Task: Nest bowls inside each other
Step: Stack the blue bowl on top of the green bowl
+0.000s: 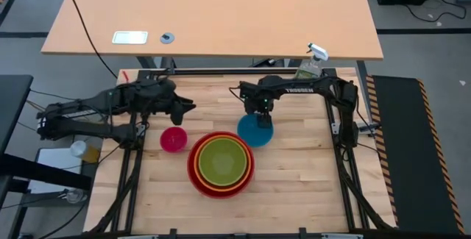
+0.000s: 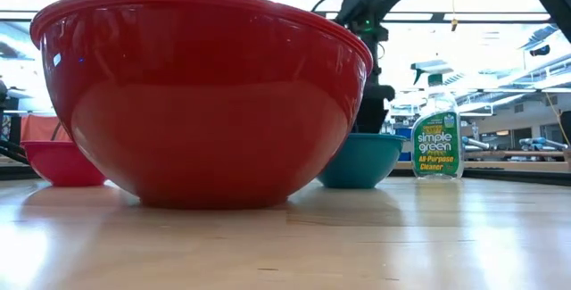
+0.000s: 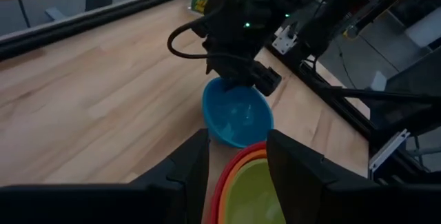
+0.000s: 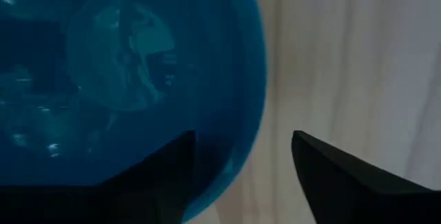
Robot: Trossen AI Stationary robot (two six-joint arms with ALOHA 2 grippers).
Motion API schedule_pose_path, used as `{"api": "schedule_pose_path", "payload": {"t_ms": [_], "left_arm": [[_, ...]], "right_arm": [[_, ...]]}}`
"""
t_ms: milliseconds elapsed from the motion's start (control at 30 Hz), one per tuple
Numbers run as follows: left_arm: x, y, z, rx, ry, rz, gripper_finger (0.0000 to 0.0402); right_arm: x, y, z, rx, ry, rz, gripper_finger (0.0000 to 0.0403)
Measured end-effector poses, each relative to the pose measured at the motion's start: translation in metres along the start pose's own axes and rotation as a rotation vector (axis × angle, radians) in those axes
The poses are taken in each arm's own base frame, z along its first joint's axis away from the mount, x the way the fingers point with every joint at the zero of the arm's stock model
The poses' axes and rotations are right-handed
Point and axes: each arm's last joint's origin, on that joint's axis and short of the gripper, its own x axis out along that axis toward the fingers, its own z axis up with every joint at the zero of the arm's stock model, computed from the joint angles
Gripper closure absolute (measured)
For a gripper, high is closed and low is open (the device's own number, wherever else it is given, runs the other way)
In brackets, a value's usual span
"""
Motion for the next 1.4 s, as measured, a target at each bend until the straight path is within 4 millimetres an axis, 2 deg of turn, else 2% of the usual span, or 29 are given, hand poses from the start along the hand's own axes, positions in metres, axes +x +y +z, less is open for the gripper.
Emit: {"api": "schedule_pose_path", "payload": {"t_ms": [200, 400, 567, 733, 933, 1033, 1200, 1333, 1400], "left_arm": [[0.013, -0.008, -0.004, -0.021, -0.024, 0.020, 0.0253], [0.014, -0.017, -0.006, 0.038, -0.049, -0.001, 0.0253], [0.013, -0.016, -0.018, 0.116, 0.019, 0.070, 0.0253], [0.005, -0.015, -0.023, 0.144, 0.034, 0.108, 0.0253], [-0.016, -0.018, -0.013, 0.196, -0.146, 0.106, 0.0253], [-0.025, -0.020, -0.007, 0.234, -0.220, 0.071, 0.0253], [-0.029, -0.021, -0.003, 0.255, -0.267, 0.052, 0.0253], [-0.028, -0.019, -0.006, 0.255, -0.232, 0.070, 0.0253], [-0.027, -0.016, -0.010, 0.248, -0.190, 0.084, 0.0253]], "right_arm": [[0.018, 0.004, -0.005, 0.046, -0.006, 0.015, 0.0247], [0.016, 0.001, -0.006, 0.101, -0.009, 0.035, 0.0328], [-0.003, -0.013, -0.012, 0.145, -0.020, 0.026, 0.0360], [-0.043, -0.014, -0.022, 0.149, -0.101, 0.013, 0.0375], [-0.089, 0.012, -0.025, 0.132, -0.272, 0.091, 0.0377], [-0.104, 0.029, -0.017, 0.123, -0.353, 0.161, 0.0373], [-0.113, 0.068, 0.018, 0.086, -0.464, 0.248, 0.0372], [-0.117, 0.094, 0.050, 0.015, -0.525, 0.273, 0.0371], [-0.113, 0.103, 0.064, -0.025, -0.529, 0.275, 0.0371]]}}
